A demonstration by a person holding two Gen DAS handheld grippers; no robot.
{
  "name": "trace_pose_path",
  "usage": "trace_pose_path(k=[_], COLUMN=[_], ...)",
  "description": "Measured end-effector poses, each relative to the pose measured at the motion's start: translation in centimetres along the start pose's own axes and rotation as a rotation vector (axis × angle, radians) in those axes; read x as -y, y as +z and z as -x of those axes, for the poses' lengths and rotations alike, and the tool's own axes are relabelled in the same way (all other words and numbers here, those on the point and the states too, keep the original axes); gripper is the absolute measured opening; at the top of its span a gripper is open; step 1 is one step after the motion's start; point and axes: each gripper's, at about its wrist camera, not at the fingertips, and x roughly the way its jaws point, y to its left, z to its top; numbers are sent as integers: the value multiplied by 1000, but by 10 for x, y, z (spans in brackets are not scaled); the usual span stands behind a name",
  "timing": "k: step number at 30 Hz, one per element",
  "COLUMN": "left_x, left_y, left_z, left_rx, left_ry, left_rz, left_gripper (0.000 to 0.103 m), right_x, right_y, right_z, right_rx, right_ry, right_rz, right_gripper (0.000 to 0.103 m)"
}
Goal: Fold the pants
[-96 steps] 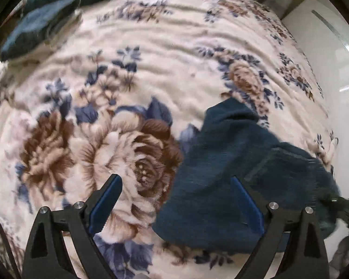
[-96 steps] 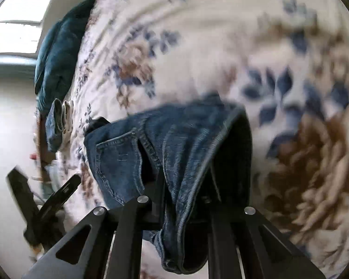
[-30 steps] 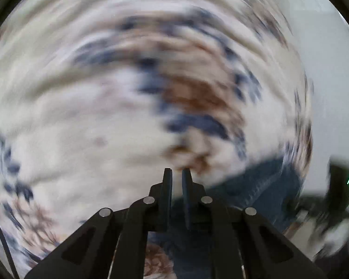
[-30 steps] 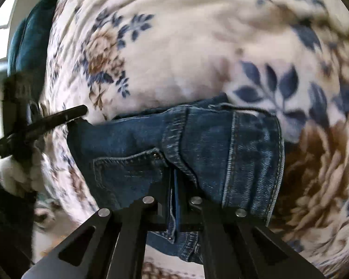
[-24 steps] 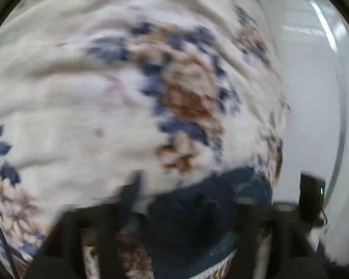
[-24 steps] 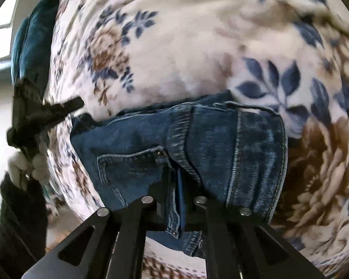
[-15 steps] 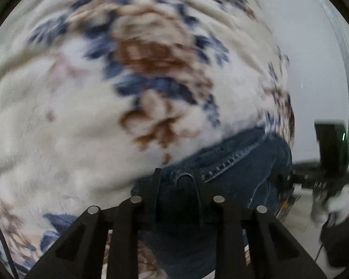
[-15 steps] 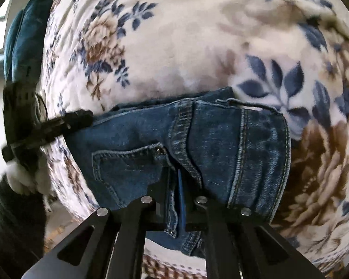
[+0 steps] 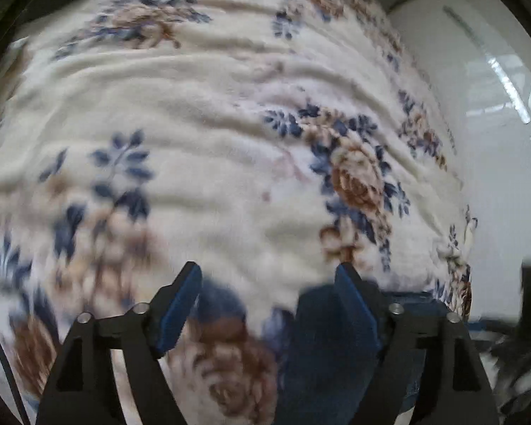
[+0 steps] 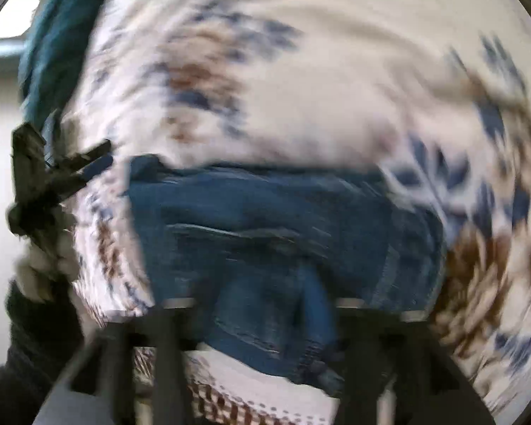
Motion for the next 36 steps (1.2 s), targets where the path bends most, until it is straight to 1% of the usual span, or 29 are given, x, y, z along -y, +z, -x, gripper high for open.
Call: trace_pose_path(k=[1, 3, 4, 6, 8, 10, 11, 12, 13, 14, 15, 16, 17, 18, 19, 20, 21, 22, 23, 24, 25, 26, 27, 28, 29, 31, 32, 33, 36], left_x=[-7, -29, -36, -43, -41, -40, -38, -38, -38, -39, -41, -41, -42, -43, -44, -44, -46, -49, -49, -50, -50, -52, -53, -56, -57, -57, -56, -59, -59], left_y=[-15, -35, -46, -70, -91, -103, -105, -105, -106, -106, -106, -108, -108, -108, -109, -110, -113, -118, -119, -120, -120, -123, -124, -130, -132, -133, -134, -137, -135], left_z=[3, 3, -1, -14, -23, -28, -29, -29, -31, -33, -36, -38, -40, -40, -39, -38, -36, -34, -34, -34, -34, -31, -30, -26, -25, -26, -26, -23, -25], left_rx=[-1, -38, -67, -98, -106, -99, -89, -74, -70, -72, -69, -66, -62, -60, -61, -64, -71, -82, -86, -90, -94, -96, -99, -101, -102, -102, -103, -106, -109], left_ry=[-25, -103, -134, -184, -196, -219, -221, -223, -219, -217, -233, -240, -247, -254, -257, -261, -265, -267, -270, -278, -282, -284, -287, -287, -285, -286, -286, -285, -289], left_rz=[45, 139, 197, 283, 322, 344, 345, 342, 341, 342, 346, 346, 343, 340, 341, 343, 339, 332, 329, 328, 328, 328, 325, 319, 314, 316, 317, 317, 325], left_gripper=[78, 78, 78, 78, 79, 79, 79, 80, 80, 80, 80, 80, 81, 82, 82, 82, 82, 82, 82, 82, 82, 82, 82, 82, 82, 82, 82, 82, 82], right_x=[-18, -49, -62, -79, -94, -111, -124, -134, -145, -153, -157, -157, -147, -131, -108, -82, -60, -37, -26, -24, -31, -45, -60, -76, -85, -99, -100, -97, -85], right_y=[9, 31, 46, 74, 101, 115, 118, 116, 113, 110, 112, 116, 124, 132, 138, 141, 141, 137, 137, 143, 149, 155, 159, 161, 162, 160, 158, 158, 158], right_z=[2, -2, -8, -30, -68, -105, -126, -139, -154, -164, -166, -167, -166, -164, -164, -162, -162, -161, -156, -145, -137, -133, -132, -135, -137, -143, -146, -147, -142], right_rx=[-8, -38, -53, -94, -186, -298, -367, -411, -443, -459, -445, -422, -400, -384, -382, -367, -354, -340, -320, -279, -255, -254, -278, -323, -354, -389, -421, -436, -418], right_ry=[2, -1, 11, 49, 49, 42, 3, -43, -136, -194, -217, -227, -203, -159, -75, 27, 114, 225, 243, 176, 126, 87, 48, 20, 1, -89, -109, -103, -66], right_rz=[50, 122, 147, 174, 184, 234, 294, 357, 438, 493, 491, 447, 347, 218, 39, -148, -297, -454, -506, -455, -369, -253, -138, -29, 38, 171, 194, 187, 162], right_gripper=[77, 77, 77, 77, 75, 74, 69, 57, 45, 41, 36, 35, 33, 33, 32, 27, 27, 26, 25, 25, 25, 26, 39, 49, 67, 69, 69, 69, 69])
